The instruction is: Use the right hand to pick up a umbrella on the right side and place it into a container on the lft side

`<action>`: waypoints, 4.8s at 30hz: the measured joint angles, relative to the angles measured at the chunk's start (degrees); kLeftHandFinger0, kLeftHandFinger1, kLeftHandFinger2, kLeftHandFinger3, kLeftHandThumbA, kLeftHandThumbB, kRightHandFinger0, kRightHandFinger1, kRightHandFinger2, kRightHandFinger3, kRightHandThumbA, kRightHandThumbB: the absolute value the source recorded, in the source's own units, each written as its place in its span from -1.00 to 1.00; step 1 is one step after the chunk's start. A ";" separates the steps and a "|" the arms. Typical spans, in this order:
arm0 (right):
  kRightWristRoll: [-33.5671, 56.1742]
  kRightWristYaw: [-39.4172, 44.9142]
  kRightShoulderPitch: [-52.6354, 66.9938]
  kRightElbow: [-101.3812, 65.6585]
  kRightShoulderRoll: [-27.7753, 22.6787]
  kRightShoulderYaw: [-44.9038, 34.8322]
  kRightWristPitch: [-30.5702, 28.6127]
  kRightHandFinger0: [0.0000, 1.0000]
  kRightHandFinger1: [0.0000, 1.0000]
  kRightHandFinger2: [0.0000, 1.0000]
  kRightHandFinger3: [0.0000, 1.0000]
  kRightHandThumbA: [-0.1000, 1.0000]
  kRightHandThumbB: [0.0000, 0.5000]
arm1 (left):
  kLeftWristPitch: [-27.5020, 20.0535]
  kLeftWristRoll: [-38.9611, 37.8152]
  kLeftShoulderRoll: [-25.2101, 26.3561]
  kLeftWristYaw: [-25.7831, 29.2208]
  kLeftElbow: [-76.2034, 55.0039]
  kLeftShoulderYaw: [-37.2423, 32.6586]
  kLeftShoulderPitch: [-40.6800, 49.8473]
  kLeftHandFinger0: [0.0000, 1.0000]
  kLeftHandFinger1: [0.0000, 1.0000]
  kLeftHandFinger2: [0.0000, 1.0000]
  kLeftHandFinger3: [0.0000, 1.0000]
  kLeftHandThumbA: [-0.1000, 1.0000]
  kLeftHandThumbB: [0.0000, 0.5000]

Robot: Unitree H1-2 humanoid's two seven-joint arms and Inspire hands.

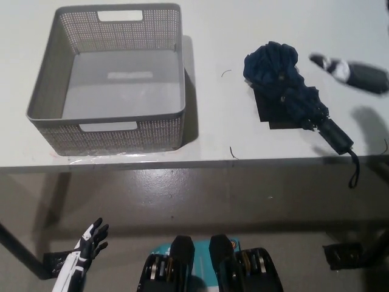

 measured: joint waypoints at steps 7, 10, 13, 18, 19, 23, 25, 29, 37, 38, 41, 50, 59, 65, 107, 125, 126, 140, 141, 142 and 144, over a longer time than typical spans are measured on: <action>-3.42 0.98 -10.62 21.10 -0.46 5.98 4.25 1.00 1.00 1.00 1.00 1.00 0.73 | -0.11 0.00 0.00 0.00 -0.02 0.00 1.23 1.00 1.00 1.00 1.00 1.00 -0.85; -4.30 1.34 -14.60 31.78 -0.35 8.94 5.63 1.00 1.00 1.00 1.00 1.00 0.75 | -0.11 -0.02 -0.01 -0.02 -0.02 -0.02 1.66 1.00 1.00 1.00 1.00 1.00 -0.86; -4.69 1.60 -17.79 39.93 -0.08 11.19 6.61 1.00 1.00 1.00 1.00 1.00 0.73 | -0.18 -0.05 -0.01 -0.10 -0.07 -0.03 1.77 1.00 1.00 1.00 1.00 1.00 -0.87; -4.83 1.93 -24.87 56.44 1.88 15.10 8.36 1.00 1.00 1.00 1.00 1.00 0.82 | -0.62 -0.08 -0.01 -0.26 -0.21 -0.17 1.87 1.00 1.00 1.00 1.00 1.00 -0.84; -4.79 1.99 -26.26 60.17 2.57 15.68 8.68 1.00 1.00 1.00 1.00 1.00 0.84 | -0.65 -0.08 -0.01 -0.27 -0.32 -0.21 1.88 1.00 1.00 1.00 1.00 1.00 -0.85; -4.51 2.05 -30.68 70.69 5.13 17.12 9.41 1.00 1.00 1.00 1.00 1.00 0.72 | -1.25 -0.09 -0.03 -0.31 -0.61 -0.32 2.00 1.00 1.00 1.00 1.00 1.00 -0.85; -4.14 2.05 -31.63 74.76 6.28 17.25 9.42 1.00 1.00 1.00 1.00 0.99 0.71 | -1.55 -0.11 -0.02 -0.46 -0.61 -0.35 2.02 1.00 1.00 1.00 1.00 1.00 -0.83; -3.26 1.95 -31.66 79.79 7.69 17.25 9.33 1.00 1.00 1.00 1.00 1.00 0.90 | -1.75 -0.13 -0.02 -0.77 -0.63 -0.36 2.01 1.00 1.00 1.00 1.00 1.00 -0.82; -2.18 0.55 -30.85 84.06 8.56 18.17 8.77 1.00 1.00 1.00 1.00 1.00 0.92 | -1.85 -0.14 -0.01 -1.25 -0.78 -0.37 1.68 1.00 1.00 1.00 1.00 1.00 -0.75; -2.11 0.23 -30.49 84.21 8.62 18.36 8.69 1.00 1.00 1.00 1.00 0.99 0.92 | -1.88 -0.14 -0.02 -1.29 -0.78 -0.37 1.68 1.00 1.00 1.00 1.00 1.00 -0.74; -2.05 -0.72 -29.36 84.79 8.72 19.08 8.53 1.00 1.00 1.00 1.00 0.79 0.82 | -2.07 -0.14 -0.02 -1.31 -0.78 -0.38 1.69 1.00 1.00 1.00 1.00 1.00 -0.75; -2.10 -8.73 -26.15 86.38 8.08 20.97 6.32 -1.00 -0.88 -0.56 0.24 -1.00 -0.24 | -2.25 -0.19 -0.02 -1.34 -0.79 -0.35 1.34 1.00 1.00 1.00 1.00 1.00 -0.72; -1.58 -20.50 -24.07 86.54 7.94 19.33 0.00 -1.00 -0.94 -0.72 -0.50 -1.00 -0.11 | -2.57 -0.35 -0.01 -1.38 -0.64 -0.32 0.69 1.00 1.00 1.00 1.00 1.00 -0.75; 0.34 -23.72 -23.70 86.58 8.30 17.70 -3.15 -1.00 -0.77 -0.46 -0.27 -1.00 -0.11 | -2.62 -0.43 -0.01 -1.72 -0.61 -0.31 0.96 1.00 1.00 1.00 1.00 1.00 -0.75; 7.58 -19.54 -48.10 84.32 32.51 15.07 -6.39 0.24 0.76 1.00 1.00 0.14 0.67 | -2.58 -2.50 -0.05 -4.17 -1.65 -1.63 1.08 1.00 1.00 1.00 1.00 1.00 -0.65; 7.96 -7.03 -47.52 86.30 26.85 17.70 -1.86 1.00 1.00 1.00 1.00 1.00 1.00 | -1.56 -1.89 0.85 -4.85 -3.28 -2.73 -0.42 1.00 1.00 1.00 1.00 1.00 -0.64; 7.97 -6.82 -47.49 85.87 26.51 17.66 -1.87 1.00 1.00 1.00 1.00 1.00 0.98 | -1.41 -1.85 0.85 -4.85 -3.28 -2.82 -0.42 1.00 1.00 1.00 1.00 1.00 -0.69; 14.96 -3.10 -35.55 58.13 20.14 6.01 -3.50 1.00 1.00 1.00 1.00 1.00 0.63 | -0.91 -1.45 0.86 -4.85 -3.07 -2.96 -0.86 1.00 1.00 1.00 1.00 1.00 -0.81; 15.23 -2.97 -33.93 56.51 20.08 5.85 -3.29 1.00 1.00 1.00 1.00 1.00 0.53 | -0.86 -1.46 0.86 -4.85 -3.00 -2.95 -0.85 1.00 1.00 1.00 1.00 1.00 -0.81; 15.55 -2.79 -31.29 54.11 20.02 5.62 -3.08 1.00 1.00 1.00 1.00 1.00 0.54 | -0.81 -1.47 0.86 -4.85 -2.87 -2.95 -0.85 1.00 1.00 1.00 1.00 1.00 -0.80; 16.10 -2.54 -27.15 50.51 19.93 5.26 -2.80 1.00 1.00 1.00 1.00 1.00 0.59 | -0.72 -1.49 0.86 -4.85 -2.58 -2.95 -0.86 1.00 1.00 1.00 1.00 1.00 -0.77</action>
